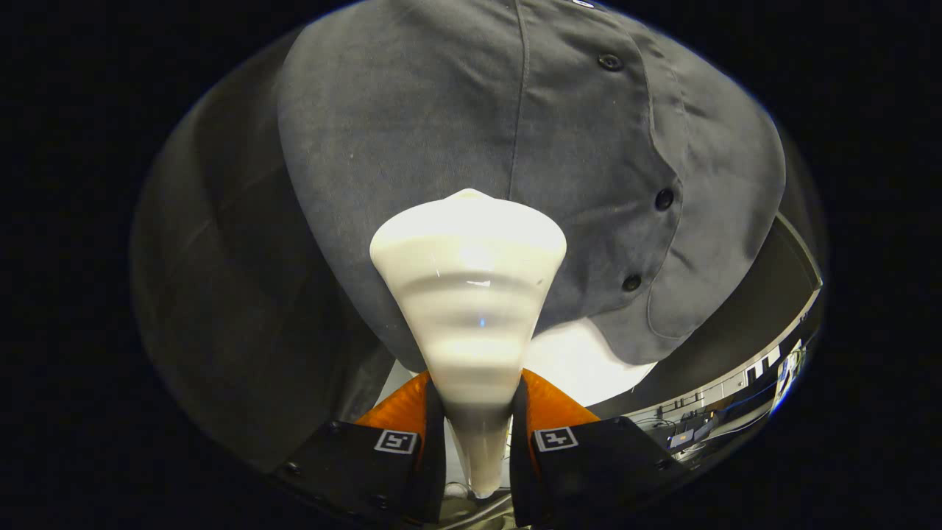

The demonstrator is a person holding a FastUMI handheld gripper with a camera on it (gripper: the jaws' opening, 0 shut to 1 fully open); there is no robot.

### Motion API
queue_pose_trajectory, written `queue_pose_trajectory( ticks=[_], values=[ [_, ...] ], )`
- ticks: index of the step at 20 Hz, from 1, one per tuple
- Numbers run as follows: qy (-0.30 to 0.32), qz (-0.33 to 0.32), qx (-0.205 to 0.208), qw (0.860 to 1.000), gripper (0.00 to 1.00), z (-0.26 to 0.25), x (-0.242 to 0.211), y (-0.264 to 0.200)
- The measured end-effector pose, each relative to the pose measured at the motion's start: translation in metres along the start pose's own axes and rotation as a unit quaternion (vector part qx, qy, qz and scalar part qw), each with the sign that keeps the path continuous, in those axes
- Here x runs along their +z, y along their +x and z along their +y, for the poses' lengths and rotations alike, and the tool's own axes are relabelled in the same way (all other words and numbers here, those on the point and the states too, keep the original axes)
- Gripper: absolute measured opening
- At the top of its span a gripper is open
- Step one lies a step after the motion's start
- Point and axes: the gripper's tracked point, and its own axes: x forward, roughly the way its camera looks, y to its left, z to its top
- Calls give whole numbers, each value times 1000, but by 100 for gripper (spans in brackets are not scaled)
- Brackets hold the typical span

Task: Iron the clothes twice with a garment steamer, once on the left side and once on the right side.

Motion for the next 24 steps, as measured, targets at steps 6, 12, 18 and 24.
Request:
queue_pose_trajectory(
  ticks=[6,12,18,24],
  values=[
    [17,-1,7,1000,44,-6,1,-16],
    [31,-46,10,998,44,-22,33,-65],
    [49,-126,-11,991,44,-64,95,-144],
    [61,-212,-38,975,43,-119,142,-231]
  ],
)
